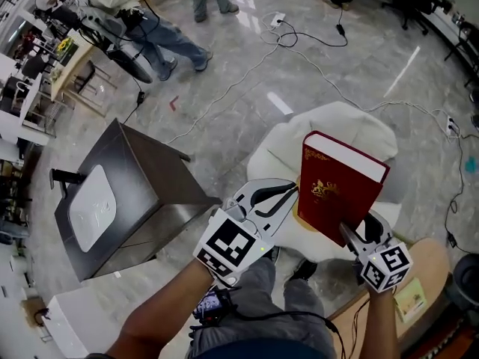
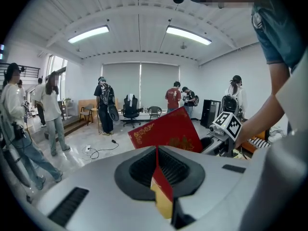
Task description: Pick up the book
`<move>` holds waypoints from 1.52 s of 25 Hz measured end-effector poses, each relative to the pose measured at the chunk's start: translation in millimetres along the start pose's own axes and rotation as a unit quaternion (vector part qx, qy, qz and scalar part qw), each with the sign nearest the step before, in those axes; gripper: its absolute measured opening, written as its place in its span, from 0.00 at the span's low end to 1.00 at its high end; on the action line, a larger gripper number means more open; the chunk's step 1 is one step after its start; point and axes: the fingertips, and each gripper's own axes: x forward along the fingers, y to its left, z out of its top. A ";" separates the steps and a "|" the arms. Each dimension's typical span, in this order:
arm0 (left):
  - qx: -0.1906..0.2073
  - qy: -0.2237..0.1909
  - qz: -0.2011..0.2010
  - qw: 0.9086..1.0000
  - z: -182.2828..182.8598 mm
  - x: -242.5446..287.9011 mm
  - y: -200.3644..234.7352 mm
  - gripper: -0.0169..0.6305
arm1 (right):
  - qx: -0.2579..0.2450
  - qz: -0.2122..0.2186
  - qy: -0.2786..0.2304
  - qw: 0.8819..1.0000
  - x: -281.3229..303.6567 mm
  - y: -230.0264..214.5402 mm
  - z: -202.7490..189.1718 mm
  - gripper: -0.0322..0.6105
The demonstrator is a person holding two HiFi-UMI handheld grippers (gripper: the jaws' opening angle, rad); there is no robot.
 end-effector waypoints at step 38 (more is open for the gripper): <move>0.037 -0.071 -0.010 0.997 80.1 -72.2 -6.7 0.05 | -0.105 -0.084 -0.184 0.974 -124.3 92.0 164.7 0.47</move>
